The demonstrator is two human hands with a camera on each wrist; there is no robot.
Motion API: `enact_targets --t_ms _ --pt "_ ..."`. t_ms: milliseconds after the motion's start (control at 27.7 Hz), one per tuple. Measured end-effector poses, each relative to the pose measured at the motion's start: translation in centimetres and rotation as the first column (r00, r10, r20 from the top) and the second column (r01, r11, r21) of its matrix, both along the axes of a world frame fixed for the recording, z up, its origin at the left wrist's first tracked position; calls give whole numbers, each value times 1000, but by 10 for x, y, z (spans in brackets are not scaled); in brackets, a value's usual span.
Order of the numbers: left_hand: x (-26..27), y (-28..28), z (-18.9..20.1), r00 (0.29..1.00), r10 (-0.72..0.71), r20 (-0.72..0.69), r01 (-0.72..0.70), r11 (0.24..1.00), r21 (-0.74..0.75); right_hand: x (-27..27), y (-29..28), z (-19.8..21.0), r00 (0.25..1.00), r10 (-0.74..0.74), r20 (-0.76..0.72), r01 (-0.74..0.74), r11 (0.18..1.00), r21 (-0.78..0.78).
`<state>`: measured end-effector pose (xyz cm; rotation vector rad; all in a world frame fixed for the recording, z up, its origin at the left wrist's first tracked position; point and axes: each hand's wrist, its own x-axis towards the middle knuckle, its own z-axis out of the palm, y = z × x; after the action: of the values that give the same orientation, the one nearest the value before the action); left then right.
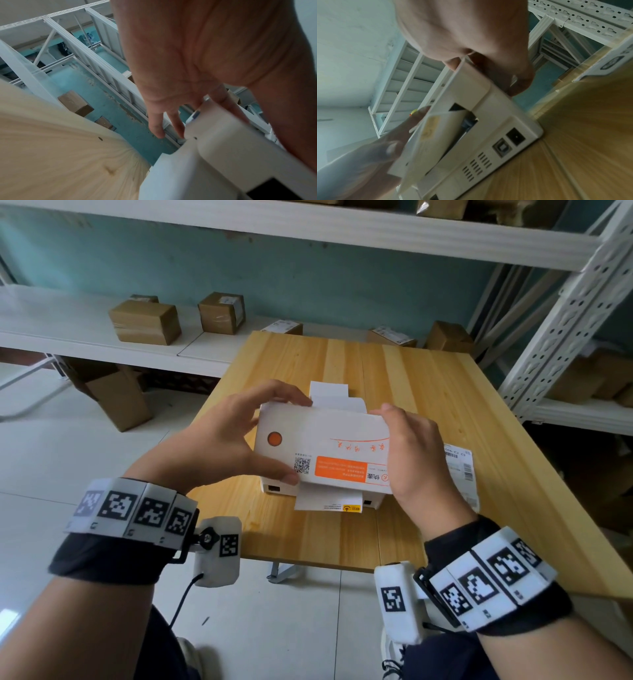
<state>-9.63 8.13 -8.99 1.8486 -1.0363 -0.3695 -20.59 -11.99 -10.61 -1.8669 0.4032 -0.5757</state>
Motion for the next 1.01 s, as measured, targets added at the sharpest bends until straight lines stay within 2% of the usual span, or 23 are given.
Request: enact_targets --t_ms 108,289,397,687,831,1012 --pt "-1 -2 1 999 -49 -20 48 998 -47 1 2 -3 999 -32 -8 32 999 26" --pt "-5 -7 -2 989 -26 145 11 995 99 1 3 -3 999 -48 -1 48 997 54" --pt "-4 -8 -3 976 -4 217 -21 993 113 2 4 -3 999 -51 11 51 998 47" --pt "-4 -9 -3 974 17 227 -48 990 132 1 3 -4 999 -54 0 54 998 15" --pt "-6 -10 -1 955 16 297 -74 980 183 0 0 -5 997 -69 -15 69 998 -7" --pt "-9 -12 -1 950 -6 312 -64 975 214 0 -1 -6 996 -81 -46 80 997 -7"
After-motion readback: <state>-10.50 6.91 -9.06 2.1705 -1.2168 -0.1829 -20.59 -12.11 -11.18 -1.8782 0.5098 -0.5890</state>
